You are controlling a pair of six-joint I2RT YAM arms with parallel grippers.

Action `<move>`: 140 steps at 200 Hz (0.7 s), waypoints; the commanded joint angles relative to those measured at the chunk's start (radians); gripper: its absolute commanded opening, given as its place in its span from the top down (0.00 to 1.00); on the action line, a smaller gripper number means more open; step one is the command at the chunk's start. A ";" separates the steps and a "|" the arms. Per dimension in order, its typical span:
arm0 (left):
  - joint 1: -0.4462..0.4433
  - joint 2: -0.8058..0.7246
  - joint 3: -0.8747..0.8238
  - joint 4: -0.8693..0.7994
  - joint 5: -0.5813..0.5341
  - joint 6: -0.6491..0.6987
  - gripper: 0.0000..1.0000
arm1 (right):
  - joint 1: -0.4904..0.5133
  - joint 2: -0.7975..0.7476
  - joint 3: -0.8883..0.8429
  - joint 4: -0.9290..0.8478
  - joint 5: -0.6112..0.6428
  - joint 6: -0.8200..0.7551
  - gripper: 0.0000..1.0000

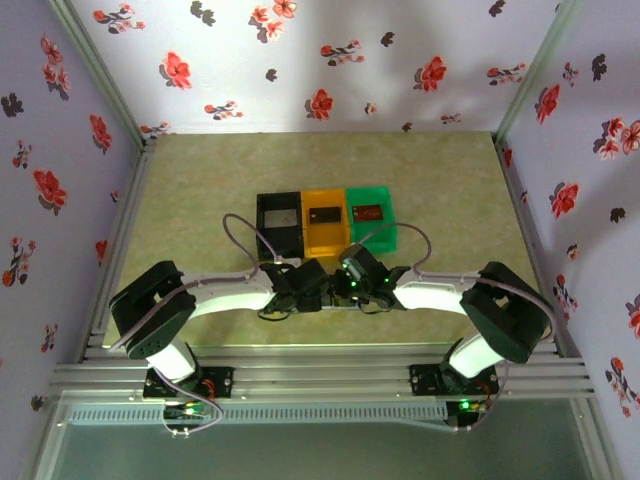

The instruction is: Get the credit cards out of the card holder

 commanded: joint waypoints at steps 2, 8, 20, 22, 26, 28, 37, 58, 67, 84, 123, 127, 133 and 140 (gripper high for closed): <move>-0.048 0.144 -0.075 0.195 0.251 0.005 0.08 | 0.027 -0.033 0.017 0.042 -0.078 -0.010 0.83; -0.047 0.136 -0.078 0.197 0.249 0.007 0.08 | 0.026 -0.038 0.015 0.042 -0.078 -0.010 0.83; -0.048 0.120 -0.083 0.199 0.241 0.008 0.08 | 0.028 -0.043 0.012 0.043 -0.077 -0.009 0.84; -0.047 0.117 -0.084 0.198 0.240 0.009 0.08 | 0.027 -0.042 0.012 0.041 -0.077 -0.009 0.84; -0.048 0.112 -0.085 0.199 0.238 0.009 0.08 | 0.027 -0.045 0.012 0.040 -0.079 -0.010 0.84; -0.047 0.109 -0.085 0.198 0.236 0.009 0.08 | 0.027 -0.045 0.012 0.040 -0.079 -0.010 0.84; -0.048 0.098 -0.089 0.197 0.230 0.009 0.08 | 0.028 -0.046 0.012 0.036 -0.079 -0.010 0.84; -0.047 0.069 -0.097 0.199 0.222 0.009 0.08 | 0.027 -0.051 0.016 0.014 -0.075 -0.014 0.84; -0.047 0.058 -0.100 0.200 0.218 0.010 0.08 | 0.028 -0.055 0.018 -0.002 -0.065 -0.017 0.84; -0.046 0.056 -0.101 0.197 0.216 0.014 0.08 | 0.026 -0.047 0.028 -0.035 -0.055 -0.024 0.84; -0.047 0.054 -0.110 0.201 0.218 0.012 0.08 | 0.025 -0.039 0.038 -0.088 -0.034 -0.019 0.81; -0.046 0.054 -0.110 0.201 0.217 0.012 0.08 | 0.025 -0.039 0.036 -0.088 -0.032 -0.018 0.81; -0.046 0.054 -0.111 0.201 0.218 0.012 0.08 | 0.025 -0.041 0.035 -0.091 -0.027 -0.017 0.80; -0.046 0.054 -0.111 0.201 0.218 0.012 0.08 | 0.025 -0.044 0.032 -0.092 -0.024 -0.015 0.80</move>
